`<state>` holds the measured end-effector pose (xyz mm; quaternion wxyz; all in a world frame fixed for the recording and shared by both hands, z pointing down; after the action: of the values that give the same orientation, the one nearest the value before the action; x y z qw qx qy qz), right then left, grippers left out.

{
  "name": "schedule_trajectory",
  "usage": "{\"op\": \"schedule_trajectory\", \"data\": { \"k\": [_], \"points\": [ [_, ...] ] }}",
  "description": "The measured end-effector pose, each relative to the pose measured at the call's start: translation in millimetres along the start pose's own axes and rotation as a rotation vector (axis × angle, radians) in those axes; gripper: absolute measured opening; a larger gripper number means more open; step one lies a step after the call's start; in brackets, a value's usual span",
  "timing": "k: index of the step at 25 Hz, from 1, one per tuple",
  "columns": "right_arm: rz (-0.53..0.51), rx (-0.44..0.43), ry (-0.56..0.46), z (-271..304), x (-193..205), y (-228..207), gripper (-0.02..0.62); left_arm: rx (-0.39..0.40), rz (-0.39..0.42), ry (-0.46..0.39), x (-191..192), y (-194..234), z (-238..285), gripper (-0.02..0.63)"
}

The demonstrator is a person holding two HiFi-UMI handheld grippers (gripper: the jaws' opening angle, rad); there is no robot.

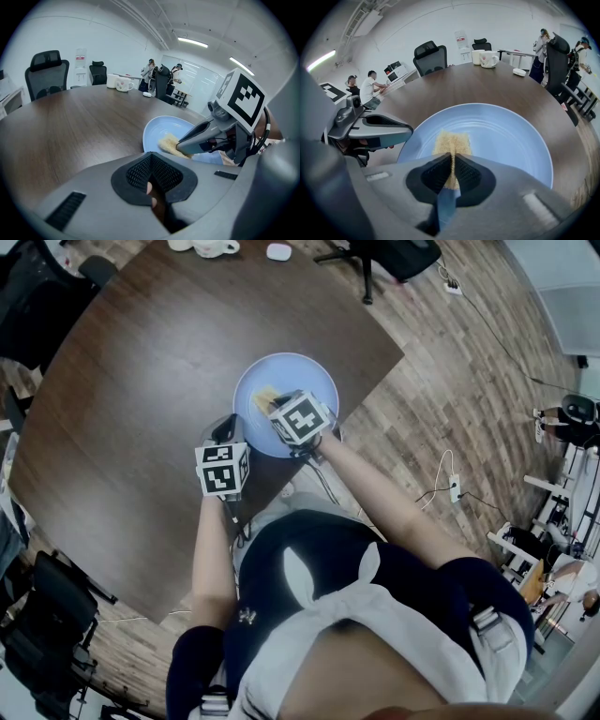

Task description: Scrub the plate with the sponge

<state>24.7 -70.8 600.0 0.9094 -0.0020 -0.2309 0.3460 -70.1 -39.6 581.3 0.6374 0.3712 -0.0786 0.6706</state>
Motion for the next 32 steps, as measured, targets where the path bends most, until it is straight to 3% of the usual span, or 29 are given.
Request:
{"op": "schedule_trajectory", "data": {
  "k": [11, 32],
  "points": [
    [-0.012, -0.062, -0.008, 8.1, -7.3, 26.8, 0.021, 0.003, -0.008, -0.005, -0.6, 2.8, -0.6, 0.006],
    [0.079, -0.220, -0.034, 10.9, 0.2, 56.9, 0.021, 0.009, -0.014, -0.008, 0.0, 1.0, -0.2, 0.006]
  ]
}}
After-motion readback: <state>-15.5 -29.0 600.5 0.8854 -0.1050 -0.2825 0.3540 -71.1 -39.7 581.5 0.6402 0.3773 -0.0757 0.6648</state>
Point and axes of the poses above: the fingertips, and each gripper's own axes: z forward along the fingers, y to its left, x out of its underside, the point moved 2 cm from there along -z, backward along the fingers, and after that the axes turned 8 degrees about -z, right-handed, at the moved point
